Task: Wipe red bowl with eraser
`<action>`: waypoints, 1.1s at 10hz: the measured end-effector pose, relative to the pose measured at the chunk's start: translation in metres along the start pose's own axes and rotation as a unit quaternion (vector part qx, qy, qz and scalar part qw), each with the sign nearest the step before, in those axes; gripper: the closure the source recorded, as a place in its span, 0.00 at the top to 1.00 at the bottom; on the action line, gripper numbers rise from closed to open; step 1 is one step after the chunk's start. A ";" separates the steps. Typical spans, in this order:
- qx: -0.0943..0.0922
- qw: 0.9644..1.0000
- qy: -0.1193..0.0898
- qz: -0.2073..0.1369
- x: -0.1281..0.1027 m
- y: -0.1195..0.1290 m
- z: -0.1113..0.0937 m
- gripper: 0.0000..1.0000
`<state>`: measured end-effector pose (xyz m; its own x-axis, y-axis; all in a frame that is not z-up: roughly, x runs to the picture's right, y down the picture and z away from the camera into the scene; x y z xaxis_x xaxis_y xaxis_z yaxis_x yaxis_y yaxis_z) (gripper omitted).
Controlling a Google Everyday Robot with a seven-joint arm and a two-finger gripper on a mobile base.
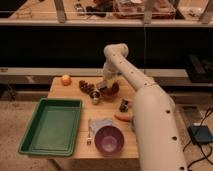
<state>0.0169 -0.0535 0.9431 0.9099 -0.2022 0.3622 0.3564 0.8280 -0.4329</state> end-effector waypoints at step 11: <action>0.014 1.000 0.003 0.024 0.050 0.041 -0.026 0.00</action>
<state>0.0826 -0.0434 0.9218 0.9273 -0.1641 0.3365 0.3055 0.8511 -0.4268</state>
